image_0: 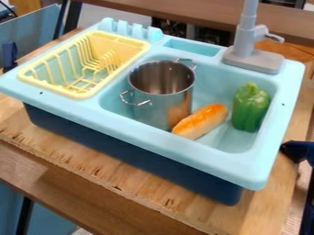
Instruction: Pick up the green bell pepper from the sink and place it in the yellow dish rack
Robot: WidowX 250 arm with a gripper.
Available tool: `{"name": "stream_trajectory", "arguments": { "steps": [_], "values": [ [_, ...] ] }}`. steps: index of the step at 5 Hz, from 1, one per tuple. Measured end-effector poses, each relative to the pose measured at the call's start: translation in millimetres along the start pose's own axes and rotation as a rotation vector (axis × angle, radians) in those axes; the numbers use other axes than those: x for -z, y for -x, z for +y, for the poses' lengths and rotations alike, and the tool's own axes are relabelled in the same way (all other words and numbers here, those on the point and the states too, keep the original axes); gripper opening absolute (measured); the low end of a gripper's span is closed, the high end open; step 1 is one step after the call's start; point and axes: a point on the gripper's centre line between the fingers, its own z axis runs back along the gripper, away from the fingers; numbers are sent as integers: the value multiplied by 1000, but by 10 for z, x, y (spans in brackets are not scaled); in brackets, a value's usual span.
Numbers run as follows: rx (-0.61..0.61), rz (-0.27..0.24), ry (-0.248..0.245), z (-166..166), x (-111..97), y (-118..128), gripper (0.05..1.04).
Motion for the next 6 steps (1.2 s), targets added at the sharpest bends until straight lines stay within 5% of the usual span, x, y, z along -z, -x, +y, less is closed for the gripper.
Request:
{"name": "stream_trajectory", "arguments": {
  "steps": [1, 3, 4, 6],
  "values": [
    [-4, 22, 1, -2, 103, -45, 999],
    [183, -88, -185, -837, 237, -226, 999],
    [283, -124, -203, -1041, 385, -267, 999],
    [305, -253, 43, -1089, 621, -445, 999]
  ]
}}
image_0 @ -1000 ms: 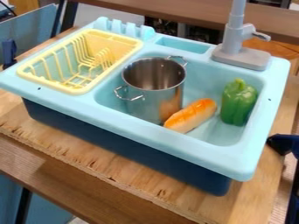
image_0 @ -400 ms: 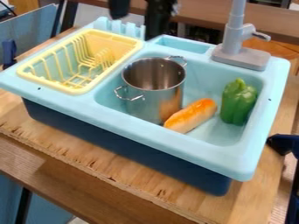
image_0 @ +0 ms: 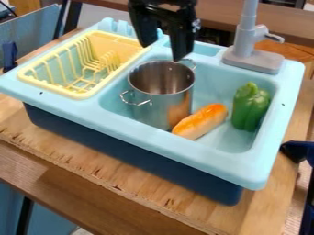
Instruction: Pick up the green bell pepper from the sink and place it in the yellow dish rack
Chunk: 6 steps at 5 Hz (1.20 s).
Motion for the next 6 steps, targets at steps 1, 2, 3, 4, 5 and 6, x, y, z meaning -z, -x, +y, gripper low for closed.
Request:
{"name": "stream_trajectory", "arguments": {
  "steps": [1, 2, 3, 4, 5, 6],
  "values": [
    [36, -25, 37, -46, 22, -98, 999],
    [94, 30, 2, -131, 104, -284, 999],
    [154, 79, -29, -352, 140, -468, 999],
    [140, 62, -12, -428, 144, -549, 999],
    [136, 58, -4, -514, 189, -549, 999],
    [130, 49, 0, -558, 215, -567, 999]
  ]
}}
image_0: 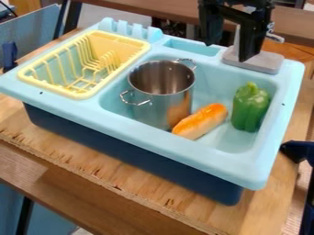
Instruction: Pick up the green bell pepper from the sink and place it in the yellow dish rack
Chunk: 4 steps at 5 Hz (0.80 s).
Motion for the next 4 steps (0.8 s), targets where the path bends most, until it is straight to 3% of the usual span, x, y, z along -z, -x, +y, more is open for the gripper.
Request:
{"name": "stream_trajectory", "arguments": {
  "steps": [1, 4],
  "values": [
    [8, 56, 21, -56, 238, -3, 999],
    [-29, 86, 28, -143, 474, -48, 999]
  ]
}}
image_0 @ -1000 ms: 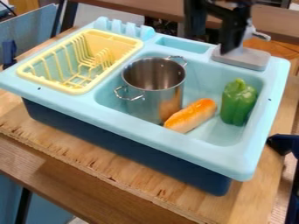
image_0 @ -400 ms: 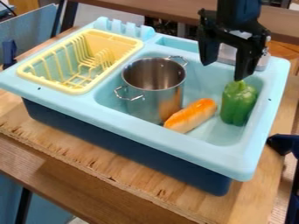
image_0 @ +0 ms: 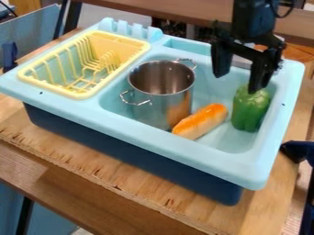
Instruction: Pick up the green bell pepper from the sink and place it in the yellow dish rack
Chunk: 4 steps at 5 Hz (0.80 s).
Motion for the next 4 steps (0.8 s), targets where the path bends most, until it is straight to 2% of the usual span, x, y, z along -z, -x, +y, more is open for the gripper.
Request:
{"name": "stream_trajectory", "arguments": {
  "steps": [1, 2, 3, 4],
  "values": [
    [-6, 2, 11, -16, 59, -34, 999],
    [0, 2, 12, -9, 90, -100, 930],
    [5, 6, 1, 19, 107, -170, 671],
    [15, 1, 5, 15, 108, -199, 370]
  ]
}}
